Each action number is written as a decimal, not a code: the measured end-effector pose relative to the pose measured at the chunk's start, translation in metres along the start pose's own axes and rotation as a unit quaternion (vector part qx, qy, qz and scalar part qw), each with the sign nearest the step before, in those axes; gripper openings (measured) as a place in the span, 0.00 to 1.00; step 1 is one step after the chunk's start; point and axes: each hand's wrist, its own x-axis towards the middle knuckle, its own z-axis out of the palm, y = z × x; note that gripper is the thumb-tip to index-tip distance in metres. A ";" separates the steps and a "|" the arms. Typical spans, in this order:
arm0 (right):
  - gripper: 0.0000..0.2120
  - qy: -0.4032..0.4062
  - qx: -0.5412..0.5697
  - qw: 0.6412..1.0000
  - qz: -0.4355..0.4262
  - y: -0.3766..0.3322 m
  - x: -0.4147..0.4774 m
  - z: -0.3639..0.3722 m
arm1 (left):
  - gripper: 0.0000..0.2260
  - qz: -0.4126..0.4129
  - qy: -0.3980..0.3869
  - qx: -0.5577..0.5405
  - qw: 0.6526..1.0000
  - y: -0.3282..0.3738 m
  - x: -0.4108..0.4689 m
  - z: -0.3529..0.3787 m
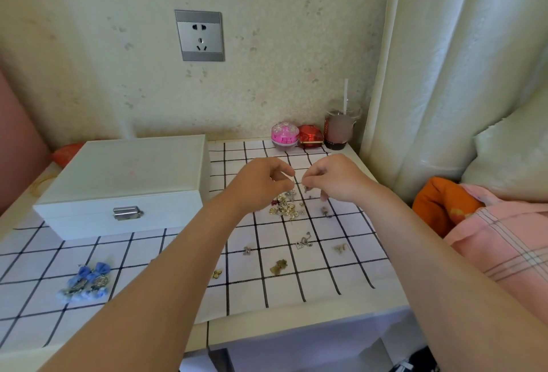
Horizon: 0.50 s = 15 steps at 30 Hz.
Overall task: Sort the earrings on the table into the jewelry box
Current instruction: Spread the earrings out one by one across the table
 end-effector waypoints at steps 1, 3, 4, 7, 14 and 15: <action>0.04 0.006 0.002 1.000 0.001 0.002 -0.004 -0.003 | 0.04 0.004 -0.010 -0.004 1.000 0.002 -0.003 0.003; 0.04 0.019 0.001 1.000 0.009 0.008 -0.011 -0.009 | 0.02 0.019 -0.036 0.004 0.999 0.008 -0.009 0.009; 0.04 0.023 -0.008 1.000 0.017 0.013 -0.015 -0.011 | 0.02 0.035 -0.052 0.020 0.998 0.011 -0.013 0.013; 0.05 0.016 -0.043 0.998 0.038 0.025 -0.024 -0.014 | 0.02 0.079 -0.103 0.064 0.990 0.022 -0.024 0.029; 0.05 -0.002 -0.073 0.996 0.048 0.035 -0.031 -0.006 | 0.05 0.083 -0.150 0.115 0.979 0.028 -0.028 0.056; 0.06 -0.005 -0.063 0.997 0.044 0.035 -0.032 -0.007 | 0.06 0.081 -0.157 0.126 0.976 0.028 -0.028 0.057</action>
